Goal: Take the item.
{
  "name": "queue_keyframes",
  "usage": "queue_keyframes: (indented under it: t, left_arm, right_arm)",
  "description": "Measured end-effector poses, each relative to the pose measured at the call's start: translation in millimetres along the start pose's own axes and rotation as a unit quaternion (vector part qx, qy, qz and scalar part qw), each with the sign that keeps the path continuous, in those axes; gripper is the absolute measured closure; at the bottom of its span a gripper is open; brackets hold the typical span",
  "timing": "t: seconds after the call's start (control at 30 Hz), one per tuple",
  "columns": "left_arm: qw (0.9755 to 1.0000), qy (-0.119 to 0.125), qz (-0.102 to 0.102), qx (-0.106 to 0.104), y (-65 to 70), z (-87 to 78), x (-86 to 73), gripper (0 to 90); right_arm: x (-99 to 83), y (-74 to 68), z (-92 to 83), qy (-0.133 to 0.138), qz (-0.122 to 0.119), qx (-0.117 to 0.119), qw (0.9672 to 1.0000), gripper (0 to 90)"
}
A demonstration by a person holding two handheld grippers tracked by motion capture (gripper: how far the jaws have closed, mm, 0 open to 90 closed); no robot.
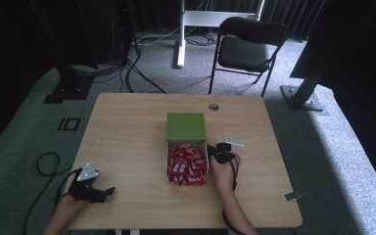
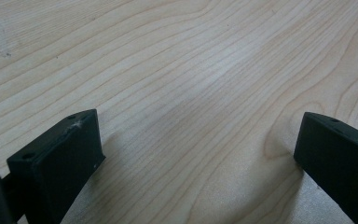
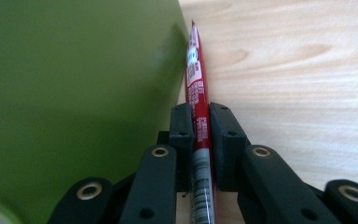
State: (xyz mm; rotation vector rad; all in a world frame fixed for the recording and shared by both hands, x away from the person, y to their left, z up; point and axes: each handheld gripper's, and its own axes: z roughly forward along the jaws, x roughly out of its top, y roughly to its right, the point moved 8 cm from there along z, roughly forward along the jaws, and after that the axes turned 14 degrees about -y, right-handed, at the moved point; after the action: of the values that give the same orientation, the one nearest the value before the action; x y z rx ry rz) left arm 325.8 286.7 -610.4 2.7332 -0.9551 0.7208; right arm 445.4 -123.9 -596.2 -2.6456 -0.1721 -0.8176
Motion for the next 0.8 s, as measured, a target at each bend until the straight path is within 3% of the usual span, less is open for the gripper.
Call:
queue_keyframes:
  t: [0.13,0.3,0.5,0.57,0.8]
  left_arm:
    - [1.0,0.0,0.0,0.001,0.0,0.0,0.0,1.7]
    - [1.0,-0.001,0.001,0.001,0.1,0.1,0.0,1.7]
    - [1.0,-0.001,0.001,0.002,0.2,0.2,-0.1,1.7]
    - [1.0,-0.001,0.001,0.002,0.2,0.2,-0.1,1.7]
    - [1.0,-0.001,0.001,0.002,0.2,0.2,-0.1,1.7]
  right_arm:
    - [-3.8,-0.8,3.8,-0.015,-0.009,0.003,0.9999,71.1]
    - [-1.3,0.5,-1.6,-0.008,-0.027,0.0,0.9996,59.3]
    - [3.4,8.7,-16.4,0.009,-0.073,0.005,0.9973,40.7]
    - [2.2,12.6,-20.2,0.003,-0.077,0.004,0.997,38.5]
    - [4.9,25.5,-34.1,0.026,-0.077,0.01,0.9966,27.5]
